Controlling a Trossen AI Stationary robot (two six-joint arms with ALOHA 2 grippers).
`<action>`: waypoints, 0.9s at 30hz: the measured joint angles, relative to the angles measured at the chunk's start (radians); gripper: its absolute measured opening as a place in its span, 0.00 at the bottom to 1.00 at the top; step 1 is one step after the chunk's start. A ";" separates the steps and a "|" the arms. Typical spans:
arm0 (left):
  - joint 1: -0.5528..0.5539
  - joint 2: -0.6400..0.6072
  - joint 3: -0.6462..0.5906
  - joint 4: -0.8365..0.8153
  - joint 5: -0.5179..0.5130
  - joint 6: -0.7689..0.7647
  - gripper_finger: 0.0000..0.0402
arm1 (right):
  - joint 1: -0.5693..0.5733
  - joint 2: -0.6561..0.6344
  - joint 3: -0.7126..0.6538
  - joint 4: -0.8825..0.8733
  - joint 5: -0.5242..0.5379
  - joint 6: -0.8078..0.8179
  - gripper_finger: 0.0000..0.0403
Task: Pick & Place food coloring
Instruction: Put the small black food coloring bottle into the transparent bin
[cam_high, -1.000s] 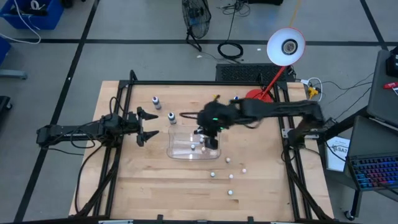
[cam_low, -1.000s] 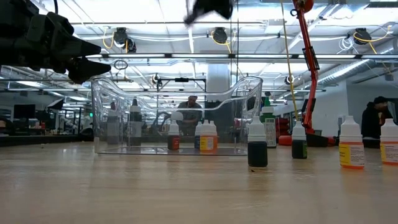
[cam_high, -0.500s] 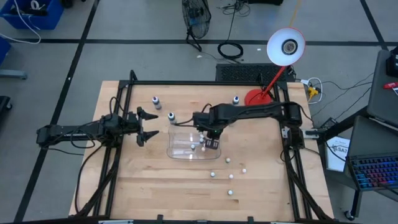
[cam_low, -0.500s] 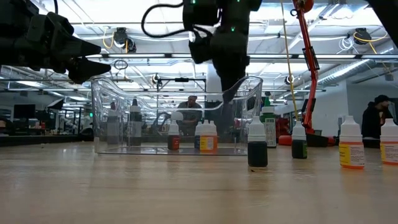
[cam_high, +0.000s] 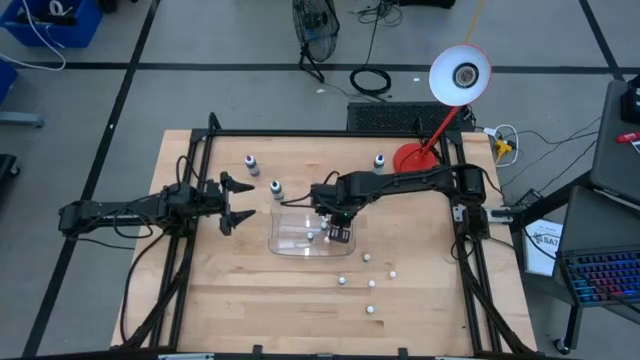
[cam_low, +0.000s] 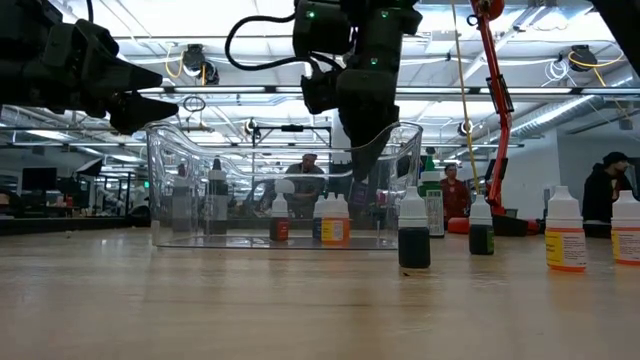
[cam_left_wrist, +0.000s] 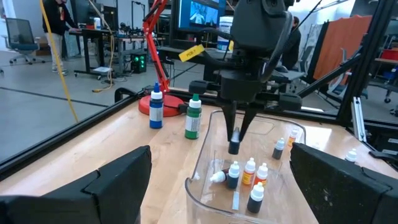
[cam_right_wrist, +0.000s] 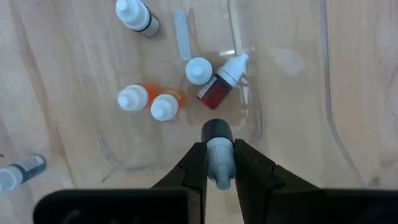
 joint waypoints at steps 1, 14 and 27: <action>0.000 0.000 0.000 0.000 0.000 0.000 0.94 | 0.004 0.000 0.000 0.001 0.000 0.002 0.10; 0.000 0.000 0.000 0.000 0.000 0.000 0.94 | 0.035 0.020 0.000 0.000 0.000 0.017 0.10; 0.000 0.000 0.000 0.000 0.000 0.000 0.94 | 0.035 0.098 0.001 -0.002 -0.011 -0.011 0.10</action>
